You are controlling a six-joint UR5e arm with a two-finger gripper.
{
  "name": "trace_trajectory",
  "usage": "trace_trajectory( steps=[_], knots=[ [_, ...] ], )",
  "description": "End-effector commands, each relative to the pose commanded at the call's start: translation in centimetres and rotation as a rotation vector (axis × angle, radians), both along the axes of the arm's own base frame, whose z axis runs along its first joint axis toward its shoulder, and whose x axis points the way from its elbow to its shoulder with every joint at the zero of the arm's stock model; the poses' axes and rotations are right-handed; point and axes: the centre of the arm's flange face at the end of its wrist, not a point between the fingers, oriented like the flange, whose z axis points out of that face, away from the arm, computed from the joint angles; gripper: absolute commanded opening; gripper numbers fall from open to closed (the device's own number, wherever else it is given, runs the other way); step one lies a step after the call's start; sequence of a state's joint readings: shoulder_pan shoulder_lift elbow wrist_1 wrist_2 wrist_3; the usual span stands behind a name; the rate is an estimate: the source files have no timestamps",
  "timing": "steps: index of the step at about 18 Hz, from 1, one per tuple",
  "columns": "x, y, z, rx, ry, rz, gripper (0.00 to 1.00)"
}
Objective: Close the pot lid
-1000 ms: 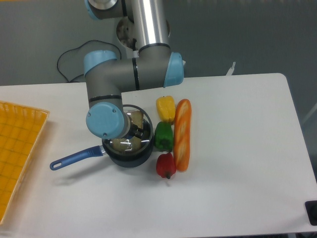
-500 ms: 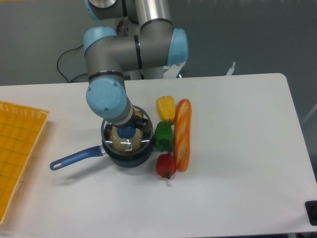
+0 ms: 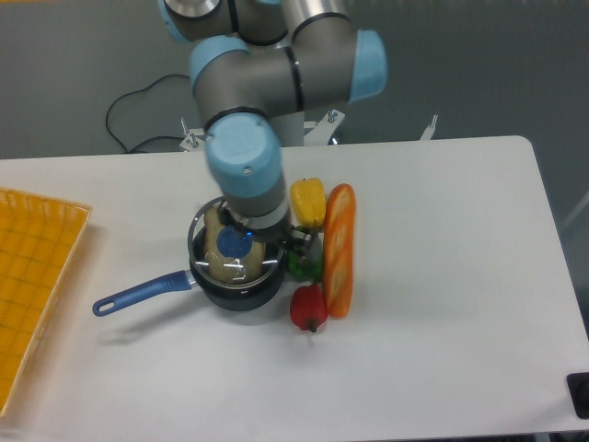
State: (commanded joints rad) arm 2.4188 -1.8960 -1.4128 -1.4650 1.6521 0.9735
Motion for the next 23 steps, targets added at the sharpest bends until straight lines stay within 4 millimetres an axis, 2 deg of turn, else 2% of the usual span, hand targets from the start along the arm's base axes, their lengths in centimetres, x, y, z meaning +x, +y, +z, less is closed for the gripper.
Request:
trace_trajectory(
  steps=[3,8,13,20,23],
  knots=[
    [-2.4,-2.1,0.4,0.005,-0.008,-0.078,1.00],
    [-8.1,-6.2,0.3,0.058,-0.019,-0.177,1.00],
    [-12.7,-10.3,-1.9,0.049,-0.062,-0.278,1.00],
    [-15.1,-13.3,-1.8,0.052,-0.065,-0.344,1.00],
    [-15.3,-13.7,-1.6,0.053,-0.063,-0.358,1.00]
  ],
)
